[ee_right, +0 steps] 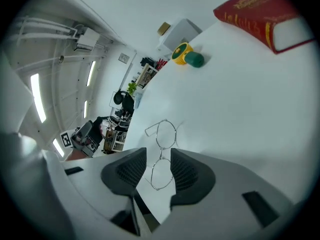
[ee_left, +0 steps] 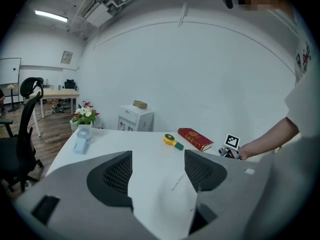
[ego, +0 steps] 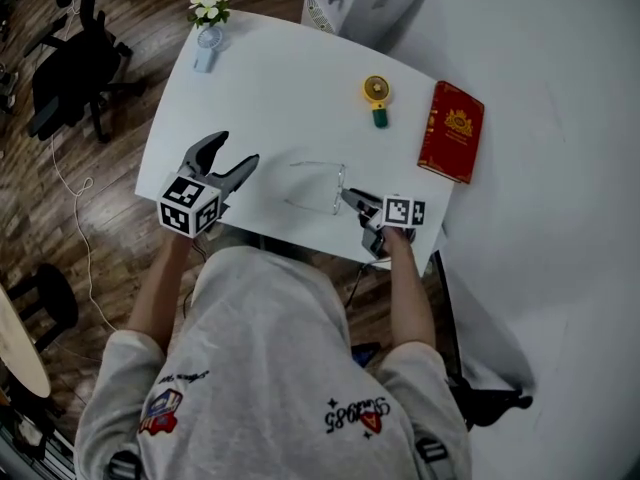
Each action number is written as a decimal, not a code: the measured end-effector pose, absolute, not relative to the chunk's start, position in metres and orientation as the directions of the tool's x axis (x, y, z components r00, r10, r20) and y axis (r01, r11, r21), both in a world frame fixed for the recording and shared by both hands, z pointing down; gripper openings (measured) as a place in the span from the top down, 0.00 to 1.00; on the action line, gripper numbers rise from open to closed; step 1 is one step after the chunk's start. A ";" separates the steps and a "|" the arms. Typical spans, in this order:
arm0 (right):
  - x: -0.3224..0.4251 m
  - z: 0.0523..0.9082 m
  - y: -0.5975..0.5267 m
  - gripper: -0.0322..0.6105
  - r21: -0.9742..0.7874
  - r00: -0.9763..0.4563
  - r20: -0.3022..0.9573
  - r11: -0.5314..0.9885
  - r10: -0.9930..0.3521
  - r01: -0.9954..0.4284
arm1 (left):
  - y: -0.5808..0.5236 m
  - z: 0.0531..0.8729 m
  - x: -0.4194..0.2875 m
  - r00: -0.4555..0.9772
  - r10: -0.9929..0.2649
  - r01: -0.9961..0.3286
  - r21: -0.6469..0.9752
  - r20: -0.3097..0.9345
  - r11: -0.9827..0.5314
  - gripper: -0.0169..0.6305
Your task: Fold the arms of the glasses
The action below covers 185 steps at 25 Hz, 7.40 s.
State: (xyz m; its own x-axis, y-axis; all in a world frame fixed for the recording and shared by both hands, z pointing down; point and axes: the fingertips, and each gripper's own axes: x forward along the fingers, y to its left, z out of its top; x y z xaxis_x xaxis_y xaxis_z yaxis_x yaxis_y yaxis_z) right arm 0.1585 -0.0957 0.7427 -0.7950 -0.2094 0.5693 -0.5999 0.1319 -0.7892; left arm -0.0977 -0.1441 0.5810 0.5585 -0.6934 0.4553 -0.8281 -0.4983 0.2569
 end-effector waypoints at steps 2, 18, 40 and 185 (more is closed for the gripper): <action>0.156 0.749 -0.095 0.73 -0.813 -0.811 0.556 0.085 -0.182 -0.577 | -0.143 0.584 -0.102 0.551 -0.694 -0.833 0.260 0.464 -0.488 0.47; 0.140 0.759 -0.099 0.79 -0.829 -0.822 0.556 -0.008 -0.122 -0.559 | -0.138 0.597 -0.118 0.534 -0.686 -0.844 0.272 0.493 -0.462 0.47; 0.151 0.746 -0.095 0.92 -0.721 -0.726 0.680 0.087 -0.107 -0.688 | -0.129 0.603 -0.105 0.575 -0.656 -0.817 0.299 0.489 -0.493 0.47; 0.101 0.600 -0.109 0.92 -0.708 -0.745 0.595 0.242 -0.302 -0.663 | -0.100 0.610 -0.018 0.781 -0.615 -0.248 0.958 0.112 -0.141 0.94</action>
State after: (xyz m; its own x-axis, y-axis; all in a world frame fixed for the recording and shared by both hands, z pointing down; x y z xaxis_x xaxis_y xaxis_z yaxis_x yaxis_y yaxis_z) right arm 0.1005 -0.1093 0.6001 -0.7450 -0.3024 0.5946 -0.6634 0.2419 -0.7081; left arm -0.0184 -0.0997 0.6101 0.7807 -0.6149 0.1118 -0.2481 -0.1408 0.9584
